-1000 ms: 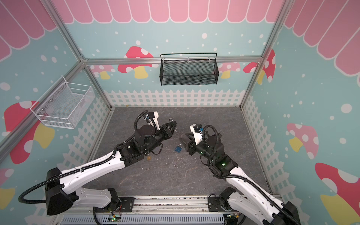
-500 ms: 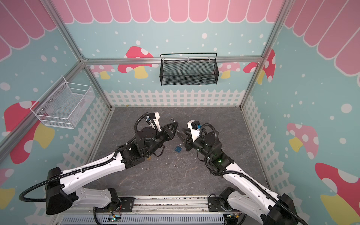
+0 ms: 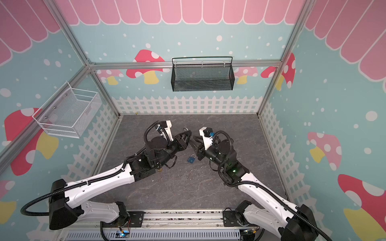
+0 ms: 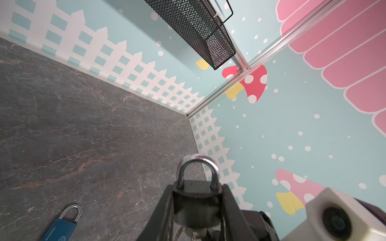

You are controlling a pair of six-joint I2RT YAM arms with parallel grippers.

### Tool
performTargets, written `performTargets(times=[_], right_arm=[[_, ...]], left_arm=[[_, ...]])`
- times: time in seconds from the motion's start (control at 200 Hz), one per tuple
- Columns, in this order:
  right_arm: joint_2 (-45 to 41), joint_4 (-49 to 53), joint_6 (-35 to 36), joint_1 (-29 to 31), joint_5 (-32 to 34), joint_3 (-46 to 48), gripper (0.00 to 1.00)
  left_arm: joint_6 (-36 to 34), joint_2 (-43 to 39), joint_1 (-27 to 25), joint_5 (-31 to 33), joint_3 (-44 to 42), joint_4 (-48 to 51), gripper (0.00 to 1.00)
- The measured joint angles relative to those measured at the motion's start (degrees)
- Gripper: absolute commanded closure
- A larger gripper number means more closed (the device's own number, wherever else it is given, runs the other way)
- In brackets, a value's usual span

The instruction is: Unlock with the key

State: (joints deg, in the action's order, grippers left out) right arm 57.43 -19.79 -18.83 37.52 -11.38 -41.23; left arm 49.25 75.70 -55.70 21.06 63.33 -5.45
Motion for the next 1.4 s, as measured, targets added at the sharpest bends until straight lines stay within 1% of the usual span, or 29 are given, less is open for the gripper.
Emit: performTargets(times=[0.11,0.165,0.26,0.5,0.655,0.795,1.226,1.401], right_arm=[[0.5,-0.1,0.2,0.0,0.0,-0.5,0.71],[0.7,-0.2,0.3,0.0,0.1,-0.7,0.77],[0.9,-0.3,0.4,0.0,0.3,-0.9,0.81],[1.3,-0.3,0.2,0.4,-0.4,-1.6,1.0],[1.5,0.2,-1.3,0.4,-1.5,-1.8,1.0],[2.2,0.8,-4.3,0.4,-3.1,-2.4,1.0],[2.1,-0.6,-16.7,-0.5,-11.7,-2.5,1.0],[2.1,-2.2,-22.2,-1.0,-14.0,-2.4,1.0]], left_arm=[[0.0,0.0,-0.2,0.0,0.0,0.0,1.0],[0.0,0.0,-0.3,0.0,0.0,0.0,1.0],[0.0,0.0,-0.4,0.0,0.0,0.0,1.0],[0.2,-0.2,-0.3,0.4,-0.6,-0.9,1.0],[1.6,-0.8,-0.4,0.8,-2.1,-2.4,1.0],[3.5,-1.6,-0.3,1.1,-3.8,-3.7,1.0],[8.8,-5.9,-0.2,-0.9,-9.9,-9.3,1.0],[10.8,-6.7,0.3,-2.5,-11.5,-12.5,1.0]])
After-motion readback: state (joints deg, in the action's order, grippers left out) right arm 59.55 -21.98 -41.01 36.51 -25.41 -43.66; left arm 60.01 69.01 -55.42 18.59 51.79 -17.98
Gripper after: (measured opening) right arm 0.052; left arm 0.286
